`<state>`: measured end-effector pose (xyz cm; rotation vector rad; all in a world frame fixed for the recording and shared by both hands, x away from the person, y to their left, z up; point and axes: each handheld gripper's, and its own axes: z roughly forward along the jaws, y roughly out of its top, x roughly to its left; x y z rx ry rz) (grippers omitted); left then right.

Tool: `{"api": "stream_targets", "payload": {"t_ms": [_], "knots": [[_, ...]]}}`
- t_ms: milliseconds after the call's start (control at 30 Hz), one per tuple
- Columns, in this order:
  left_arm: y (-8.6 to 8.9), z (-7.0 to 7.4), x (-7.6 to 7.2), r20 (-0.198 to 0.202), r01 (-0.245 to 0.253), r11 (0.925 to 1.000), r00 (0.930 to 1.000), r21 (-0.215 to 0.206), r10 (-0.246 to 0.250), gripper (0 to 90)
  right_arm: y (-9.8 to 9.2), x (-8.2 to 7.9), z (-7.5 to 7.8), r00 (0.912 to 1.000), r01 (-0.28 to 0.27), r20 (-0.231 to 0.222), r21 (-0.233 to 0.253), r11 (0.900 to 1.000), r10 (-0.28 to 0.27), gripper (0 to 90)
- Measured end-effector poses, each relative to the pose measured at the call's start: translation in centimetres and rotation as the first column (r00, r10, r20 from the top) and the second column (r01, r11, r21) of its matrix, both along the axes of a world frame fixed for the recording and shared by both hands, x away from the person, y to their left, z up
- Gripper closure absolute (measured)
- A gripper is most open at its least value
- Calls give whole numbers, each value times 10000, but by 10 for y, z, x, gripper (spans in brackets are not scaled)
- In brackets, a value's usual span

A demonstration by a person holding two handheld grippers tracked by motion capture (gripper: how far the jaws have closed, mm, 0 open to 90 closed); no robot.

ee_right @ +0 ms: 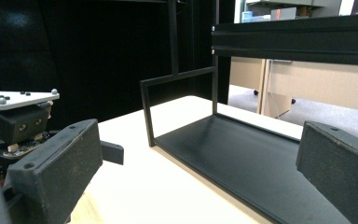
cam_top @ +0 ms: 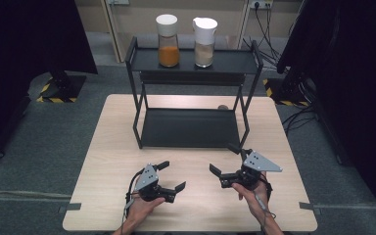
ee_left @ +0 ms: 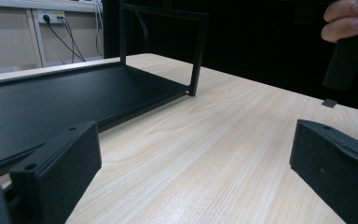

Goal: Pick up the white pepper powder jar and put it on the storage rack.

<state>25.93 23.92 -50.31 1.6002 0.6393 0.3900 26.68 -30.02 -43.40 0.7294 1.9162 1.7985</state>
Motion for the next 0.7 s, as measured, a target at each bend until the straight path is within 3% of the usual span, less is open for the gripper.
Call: {"api": "stream_targets", "payload": {"t_ms": [700], "knots": [[0, 0, 2, -73, -57, 10000, 10000, -5, 57, 15, 0, 0, -39, 9988, -134, -481, 1, 9999, 134, 7]]}}
